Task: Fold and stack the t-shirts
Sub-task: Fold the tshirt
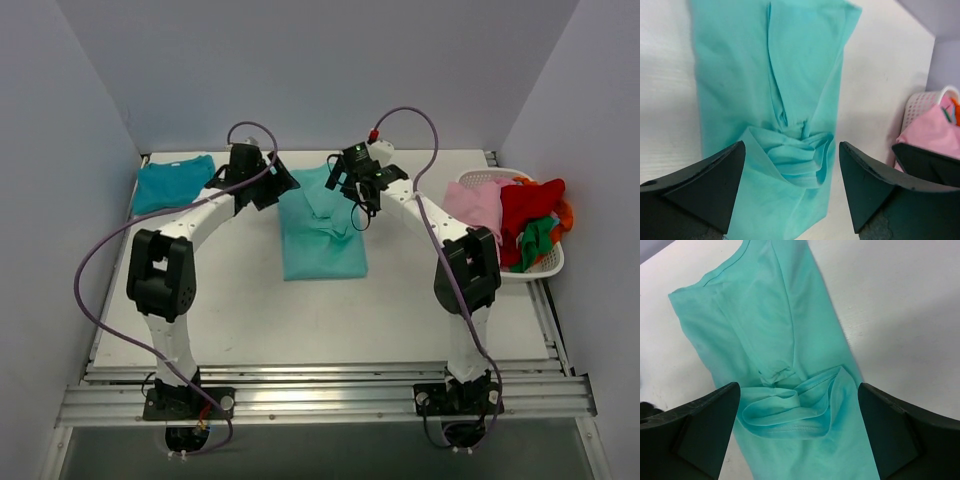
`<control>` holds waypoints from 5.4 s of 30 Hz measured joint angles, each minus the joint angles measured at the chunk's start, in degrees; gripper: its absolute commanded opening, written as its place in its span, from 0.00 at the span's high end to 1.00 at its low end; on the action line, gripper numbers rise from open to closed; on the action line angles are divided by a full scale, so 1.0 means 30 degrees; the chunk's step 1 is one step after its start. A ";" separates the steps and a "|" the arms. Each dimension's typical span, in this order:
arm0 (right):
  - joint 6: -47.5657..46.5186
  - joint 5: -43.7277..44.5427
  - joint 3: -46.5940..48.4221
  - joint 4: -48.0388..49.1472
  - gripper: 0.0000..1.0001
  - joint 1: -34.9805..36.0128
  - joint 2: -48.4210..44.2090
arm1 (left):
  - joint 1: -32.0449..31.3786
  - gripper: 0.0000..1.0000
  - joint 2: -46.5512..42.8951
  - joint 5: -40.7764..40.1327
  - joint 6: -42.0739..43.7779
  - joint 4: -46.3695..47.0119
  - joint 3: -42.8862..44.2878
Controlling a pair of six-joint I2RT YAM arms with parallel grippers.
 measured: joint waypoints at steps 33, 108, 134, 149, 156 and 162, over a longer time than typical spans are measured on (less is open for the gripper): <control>0.1668 -0.4233 -2.1165 0.6266 0.00 -0.0393 -1.2757 | -0.7111 0.20 -1.4112 -0.7548 -0.8582 0.4809 -2.1464; 0.3111 -0.5013 -2.0648 0.6980 1.00 0.1705 -1.5416 | -1.0054 0.90 -1.7427 -1.0433 -0.7876 0.0517 -1.7996; 0.2149 -0.4794 -0.7563 0.6069 1.00 0.1341 -0.4262 | -0.3468 0.81 -1.0972 -0.7825 -0.2018 0.1151 -1.1431; 0.2390 -0.3534 0.5697 0.3118 0.14 -0.1377 0.7410 | 0.3060 0.09 0.4561 -0.1209 0.1049 0.2994 0.3177; 0.2375 -0.1596 -0.0401 0.4036 0.14 -0.0969 0.3002 | 0.4379 0.12 0.2215 -0.1311 0.0874 0.2747 0.0117; 0.2317 -0.0277 -0.3665 0.4925 0.14 -0.0321 -0.1596 | 0.3016 0.12 -0.5253 -0.3665 -0.1282 0.2339 -0.5785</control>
